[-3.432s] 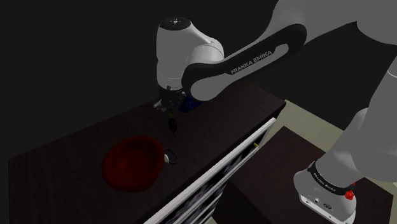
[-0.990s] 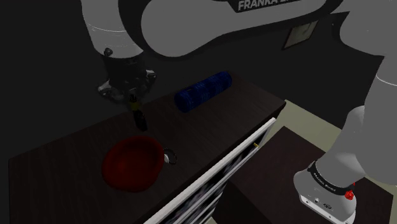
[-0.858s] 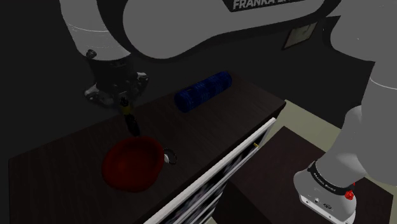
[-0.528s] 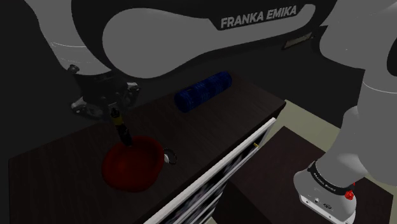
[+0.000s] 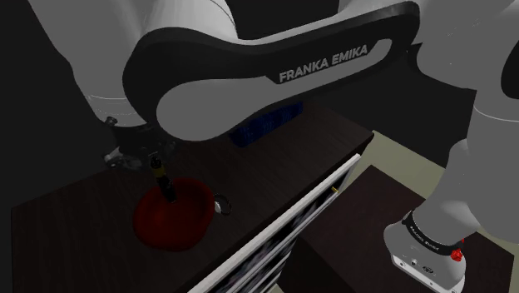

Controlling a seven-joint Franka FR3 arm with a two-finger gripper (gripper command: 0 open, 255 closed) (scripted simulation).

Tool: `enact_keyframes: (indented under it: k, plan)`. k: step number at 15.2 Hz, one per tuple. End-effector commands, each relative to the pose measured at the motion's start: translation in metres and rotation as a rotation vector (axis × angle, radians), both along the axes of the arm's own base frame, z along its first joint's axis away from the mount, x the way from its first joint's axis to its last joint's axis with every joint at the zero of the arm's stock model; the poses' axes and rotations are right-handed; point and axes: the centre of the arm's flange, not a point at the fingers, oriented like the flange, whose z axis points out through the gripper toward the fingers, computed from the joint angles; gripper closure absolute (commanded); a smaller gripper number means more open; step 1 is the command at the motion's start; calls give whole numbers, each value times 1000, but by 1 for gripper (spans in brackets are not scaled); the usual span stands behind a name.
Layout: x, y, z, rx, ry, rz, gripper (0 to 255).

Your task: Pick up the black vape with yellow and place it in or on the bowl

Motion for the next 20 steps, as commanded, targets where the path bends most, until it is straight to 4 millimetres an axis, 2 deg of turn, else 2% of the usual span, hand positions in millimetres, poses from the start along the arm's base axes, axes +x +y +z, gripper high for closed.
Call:
enact_keyframes:
  k: [1, 7, 15, 16, 20]
  plan:
    - [-1, 0, -11, 0, 0, 0, 255]
    - [-1, 0, -42, 0, 0, 0, 255]
    - [-1, 0, -42, 0, 0, 0, 255]
    - [-1, 0, -42, 0, 0, 0, 0]
    - [-1, 0, -42, 0, 0, 0, 0]
